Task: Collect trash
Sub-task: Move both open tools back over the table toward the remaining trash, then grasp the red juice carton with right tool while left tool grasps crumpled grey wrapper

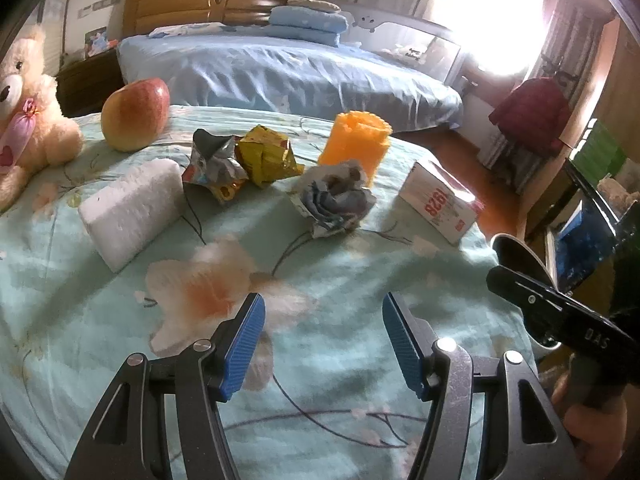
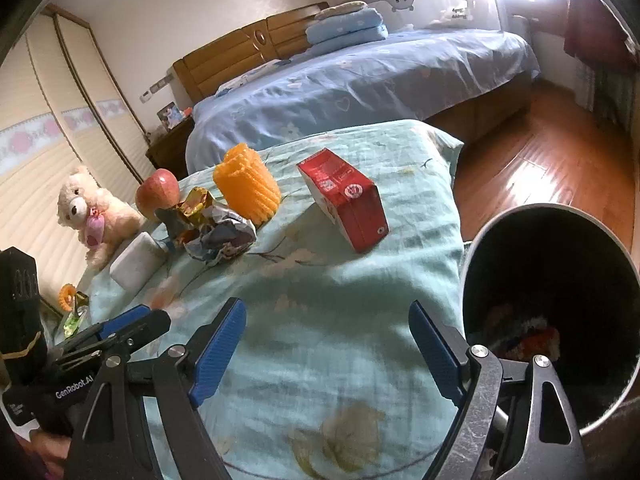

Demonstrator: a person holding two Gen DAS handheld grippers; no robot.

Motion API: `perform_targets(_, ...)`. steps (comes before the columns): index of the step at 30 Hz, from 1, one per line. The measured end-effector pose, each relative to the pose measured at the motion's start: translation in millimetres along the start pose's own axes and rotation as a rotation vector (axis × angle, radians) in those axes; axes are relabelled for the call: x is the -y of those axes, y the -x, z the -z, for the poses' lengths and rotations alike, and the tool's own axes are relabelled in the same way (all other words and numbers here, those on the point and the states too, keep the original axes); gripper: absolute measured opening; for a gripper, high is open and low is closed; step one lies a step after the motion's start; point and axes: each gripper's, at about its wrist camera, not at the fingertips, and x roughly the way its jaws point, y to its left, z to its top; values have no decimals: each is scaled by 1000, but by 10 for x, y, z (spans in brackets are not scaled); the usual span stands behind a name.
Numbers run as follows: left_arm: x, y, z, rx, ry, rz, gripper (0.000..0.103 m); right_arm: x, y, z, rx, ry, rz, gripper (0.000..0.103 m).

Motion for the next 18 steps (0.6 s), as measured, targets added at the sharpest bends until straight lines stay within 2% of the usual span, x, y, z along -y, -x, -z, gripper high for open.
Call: perform_targets(18, -70, -608, -527, -24, 3, 19, 61, 144, -413, -435, -3, 15, 11, 85)
